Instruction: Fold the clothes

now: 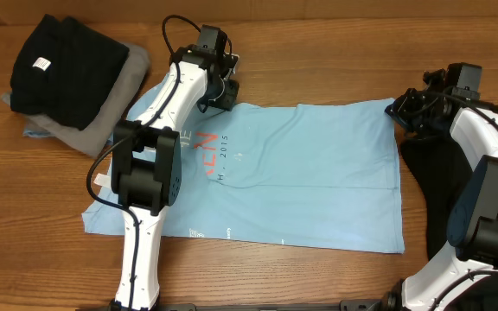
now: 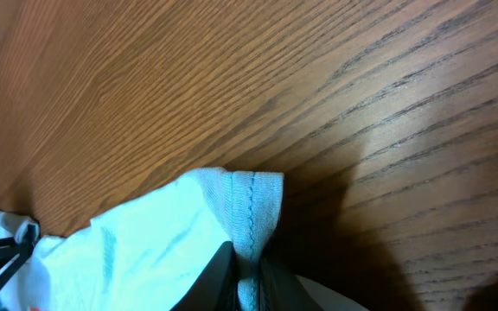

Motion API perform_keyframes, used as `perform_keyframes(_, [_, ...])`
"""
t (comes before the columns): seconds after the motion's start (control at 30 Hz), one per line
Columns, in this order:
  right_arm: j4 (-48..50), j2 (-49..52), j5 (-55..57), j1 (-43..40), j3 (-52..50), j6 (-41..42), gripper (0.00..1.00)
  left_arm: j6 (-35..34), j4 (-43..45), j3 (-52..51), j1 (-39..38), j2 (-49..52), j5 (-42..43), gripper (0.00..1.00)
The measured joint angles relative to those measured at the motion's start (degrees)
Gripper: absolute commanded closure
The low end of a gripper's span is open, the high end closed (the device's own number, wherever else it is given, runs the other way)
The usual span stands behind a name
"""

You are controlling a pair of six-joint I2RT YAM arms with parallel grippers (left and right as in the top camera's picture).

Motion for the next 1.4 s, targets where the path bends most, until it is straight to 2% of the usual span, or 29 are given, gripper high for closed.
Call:
perform_keyframes(0.07, [-0.2, 0.0, -0.2, 0.0, 0.0, 0.0, 0.88, -0.7, 0.5, 0.0, 0.0, 0.1, -0.3, 0.82])
perform_keyframes(0.23, [-0.6, 0.0, -0.3, 0.0, 0.0, 0.0, 0.88, -2.5, 0.3, 0.0, 0.1, 0.1, -1.4, 0.95])
perform_keyframes(0.43, [-0.6, 0.0, -0.4, 0.0, 0.0, -0.5, 0.91, -3.0, -5.7, 4.0, 0.1, 0.1, -4.1, 0.96])
perform_keyframes(0.63, [-0.6, 0.0, -0.3, 0.0, 0.0, -1.2, 0.91, -3.0, -14.8, 14.1, 0.1, 0.0, -8.9, 0.95])
perform_keyframes(0.77, [-0.7, 0.0, -0.4, 0.0, 0.0, -1.4, 0.91, -2.8, -19.5, 15.9, 0.1, 0.0, -10.1, 0.9])
perform_keyframes(0.97, [-1.0, 0.0, -0.4, 0.0, 0.0, -1.5, 0.91, -2.4, -26.8, 15.9, 0.0, 0.0, -10.3, 0.73])
perform_keyframes(1.0, [-1.0, 0.0, -0.4, 0.0, 0.0, -1.5, 0.91, -2.4, -27.6, 15.9, 0.0, 0.0, -10.2, 0.64])
perform_keyframes(1.03, [-1.0, 0.0, -0.4, 0.0, 0.0, -1.5, 0.91, -2.3, -28.4, 15.9, 0.0, 0.0, -9.9, 0.5])
perform_keyframes(1.07, [-1.0, 0.0, -0.4, 0.0, 0.0, -1.5, 0.91, -2.1, -28.7, 15.9, 0.0, 0.0, -9.6, 0.42])
perform_keyframes(1.23, [-1.0, 0.0, -0.4, 0.0, 0.0, -1.5, 0.91, -2.4, -29.1, 15.9, 0.0, 0.0, -9.5, 0.35])
perform_keyframes(1.4, [-1.0, 0.0, -0.4, 0.0, 0.0, -1.5, 0.9, -2.5, -28.1, 15.9, 1.6, 0.0, -11.4, 0.37])
